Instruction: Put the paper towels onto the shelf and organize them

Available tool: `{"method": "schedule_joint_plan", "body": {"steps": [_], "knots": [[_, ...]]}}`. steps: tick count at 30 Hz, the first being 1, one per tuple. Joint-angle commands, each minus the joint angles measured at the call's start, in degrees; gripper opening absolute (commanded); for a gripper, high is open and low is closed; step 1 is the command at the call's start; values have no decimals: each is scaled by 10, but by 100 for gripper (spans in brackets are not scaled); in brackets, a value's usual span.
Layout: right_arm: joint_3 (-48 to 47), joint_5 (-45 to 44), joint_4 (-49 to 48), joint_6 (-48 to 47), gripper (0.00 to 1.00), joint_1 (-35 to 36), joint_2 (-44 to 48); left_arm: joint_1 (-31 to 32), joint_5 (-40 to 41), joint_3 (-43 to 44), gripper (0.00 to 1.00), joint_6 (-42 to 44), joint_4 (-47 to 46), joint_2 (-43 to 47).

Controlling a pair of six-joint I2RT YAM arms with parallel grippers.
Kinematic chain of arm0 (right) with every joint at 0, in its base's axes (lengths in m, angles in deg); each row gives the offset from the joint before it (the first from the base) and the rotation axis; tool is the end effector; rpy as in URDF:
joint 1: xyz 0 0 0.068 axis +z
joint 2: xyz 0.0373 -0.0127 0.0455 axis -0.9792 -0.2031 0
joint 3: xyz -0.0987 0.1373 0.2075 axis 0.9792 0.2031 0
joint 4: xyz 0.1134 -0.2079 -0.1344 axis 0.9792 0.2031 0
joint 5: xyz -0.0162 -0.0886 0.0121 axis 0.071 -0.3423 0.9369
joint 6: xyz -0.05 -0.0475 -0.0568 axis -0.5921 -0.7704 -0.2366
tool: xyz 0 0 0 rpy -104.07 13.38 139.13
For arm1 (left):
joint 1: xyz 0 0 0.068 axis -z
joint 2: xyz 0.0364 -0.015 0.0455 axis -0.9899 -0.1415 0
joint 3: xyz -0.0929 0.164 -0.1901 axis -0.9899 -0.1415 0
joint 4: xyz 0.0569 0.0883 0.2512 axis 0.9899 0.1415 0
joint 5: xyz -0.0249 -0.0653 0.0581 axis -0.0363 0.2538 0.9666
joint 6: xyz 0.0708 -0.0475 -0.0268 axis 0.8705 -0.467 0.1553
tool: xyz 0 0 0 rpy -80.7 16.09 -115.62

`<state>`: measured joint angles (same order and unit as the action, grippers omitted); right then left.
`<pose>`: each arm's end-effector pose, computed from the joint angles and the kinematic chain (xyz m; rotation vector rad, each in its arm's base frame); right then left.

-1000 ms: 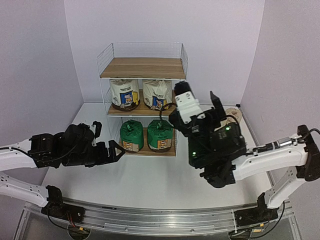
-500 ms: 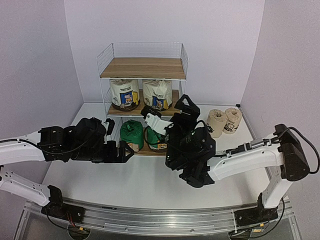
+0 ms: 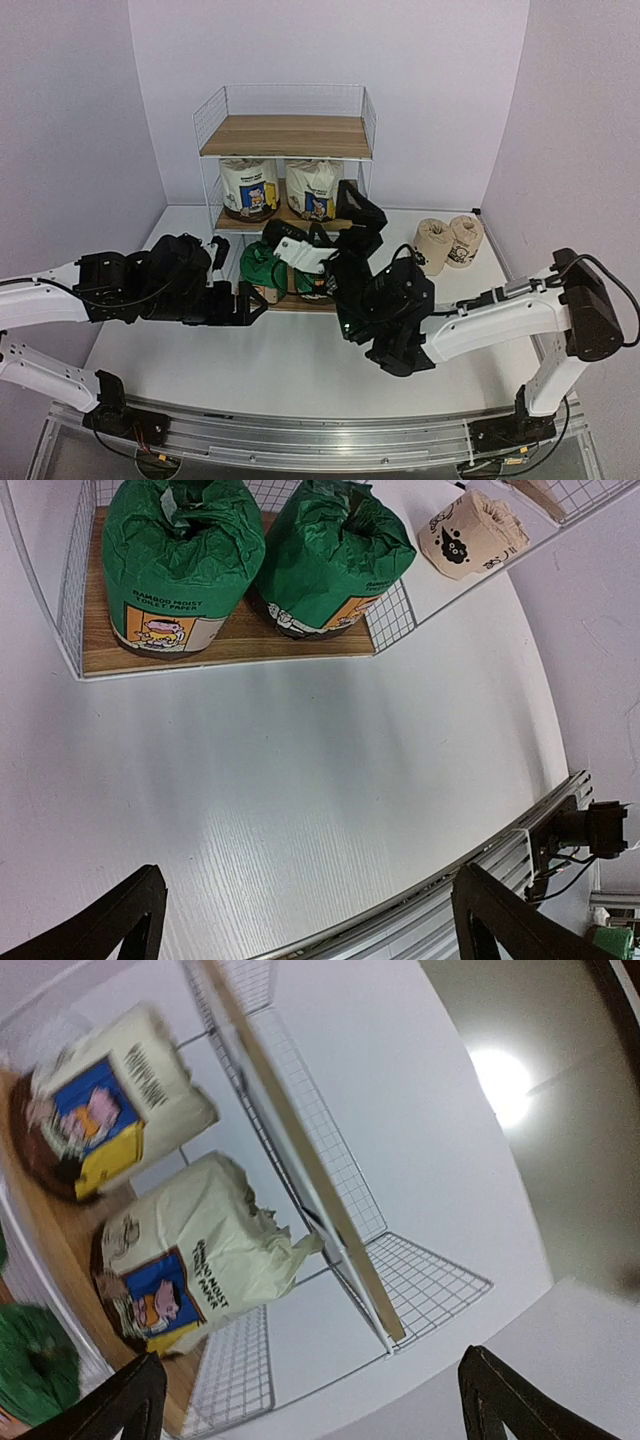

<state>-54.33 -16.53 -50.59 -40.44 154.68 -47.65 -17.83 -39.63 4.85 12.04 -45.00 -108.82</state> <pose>0.1628 0.3693 0.3256 -0.8279 1.0757 -0.8836 0.1338 -0.2334 0.2518 0.1850 2.4252 -0.7091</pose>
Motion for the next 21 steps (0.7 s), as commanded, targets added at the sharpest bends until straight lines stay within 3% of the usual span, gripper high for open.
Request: {"method": "schedule_joint_plan", "body": {"steps": [1, 6, 11, 16, 19, 21], "knots": [[-39, 23, -70, 400, 98, -3, 74, -1, 5, 10, 100, -13, 5, 20], [-48, -148, -55, 693, 98, 6, 92, -1, 1, 10, 100, -26, 6, 23], [72, -110, -31, 969, 84, 32, 167, -1, 2, 4, 100, -34, -3, 21], [46, 44, 310, 1165, 85, 26, 208, -1, -7, 16, 100, -22, -11, -3], [0, 75, 505, 1244, 88, 18, 208, -1, -20, 21, 100, -17, -18, -20], [-3, 170, 640, 1370, 88, 4, 232, -1, -28, 21, 100, -18, -14, -29]]}}
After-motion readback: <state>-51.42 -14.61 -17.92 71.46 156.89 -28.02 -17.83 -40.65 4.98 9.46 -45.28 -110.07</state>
